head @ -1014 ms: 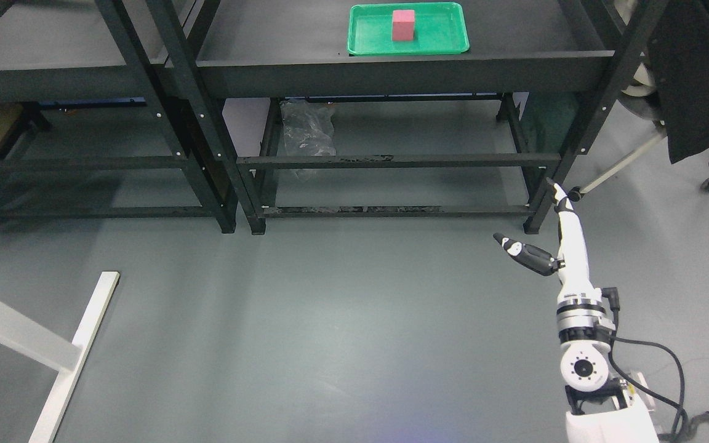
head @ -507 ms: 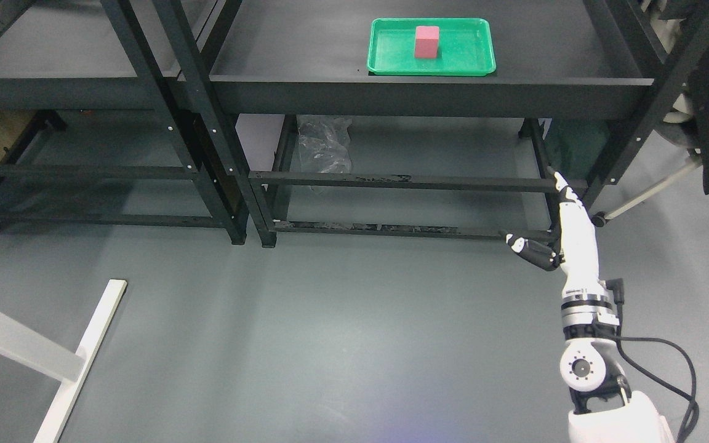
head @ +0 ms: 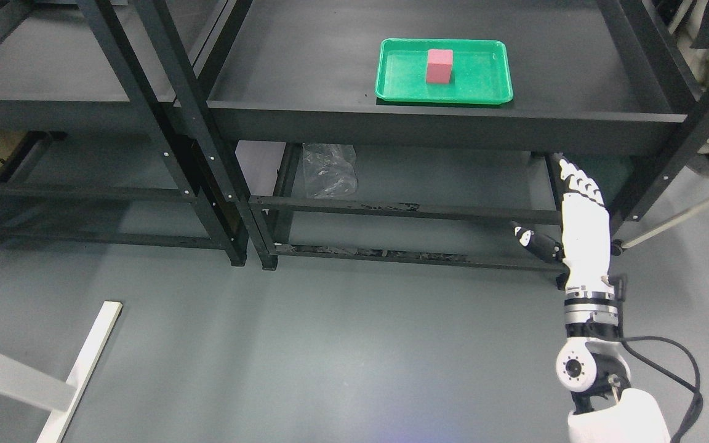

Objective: Pick pink block from left shelf to tray
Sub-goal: 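Raise the right hand toward the green tray on the shelf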

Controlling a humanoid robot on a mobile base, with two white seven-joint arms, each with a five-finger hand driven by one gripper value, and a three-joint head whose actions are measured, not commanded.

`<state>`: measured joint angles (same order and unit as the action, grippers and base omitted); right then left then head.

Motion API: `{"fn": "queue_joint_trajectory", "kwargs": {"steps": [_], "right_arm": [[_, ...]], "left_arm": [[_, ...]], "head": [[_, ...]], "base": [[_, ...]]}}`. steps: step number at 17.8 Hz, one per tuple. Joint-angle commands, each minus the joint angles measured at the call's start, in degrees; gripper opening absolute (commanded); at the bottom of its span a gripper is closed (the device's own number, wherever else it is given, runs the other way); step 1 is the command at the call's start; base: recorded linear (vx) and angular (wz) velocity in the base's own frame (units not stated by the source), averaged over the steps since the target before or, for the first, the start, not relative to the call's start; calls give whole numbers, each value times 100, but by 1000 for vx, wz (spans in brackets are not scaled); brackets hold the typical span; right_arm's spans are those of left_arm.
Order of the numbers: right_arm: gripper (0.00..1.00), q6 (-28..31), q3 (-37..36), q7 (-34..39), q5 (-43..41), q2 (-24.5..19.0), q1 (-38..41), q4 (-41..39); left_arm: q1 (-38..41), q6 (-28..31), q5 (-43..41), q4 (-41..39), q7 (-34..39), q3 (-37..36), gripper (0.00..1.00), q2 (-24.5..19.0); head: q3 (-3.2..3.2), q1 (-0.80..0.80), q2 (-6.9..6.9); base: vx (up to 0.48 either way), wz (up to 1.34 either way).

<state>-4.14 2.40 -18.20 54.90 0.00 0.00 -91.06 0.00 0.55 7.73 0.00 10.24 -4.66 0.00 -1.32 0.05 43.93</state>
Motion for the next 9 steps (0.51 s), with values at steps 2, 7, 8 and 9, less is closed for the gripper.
{"fn": "queue_joint_trajectory", "kwargs": {"steps": [2,7,8,9], "right_arm": [[100,-104,138,-650,1744,100,-8,-105],[100,-290,209,-694,1744,100,-34,-96],[100,-298,217,-685,1744,100,-52,-96],[100,-298,226,-685,1744,100,-70,-87]], "left_arm": [[-167,-2,0,-100,5,0,100,-100],[-167,-2,0,-100,5,0,100,-100],[-167,-2,0,-100,5,0,100,-100],[-176,-2,0,-100,5,0,100,-100]], "head": [[0,0,0],[0,0,0],[0,0,0],[0,0,0]], "base": [[231,51],[239,53],[240,47],[244,49]]}}
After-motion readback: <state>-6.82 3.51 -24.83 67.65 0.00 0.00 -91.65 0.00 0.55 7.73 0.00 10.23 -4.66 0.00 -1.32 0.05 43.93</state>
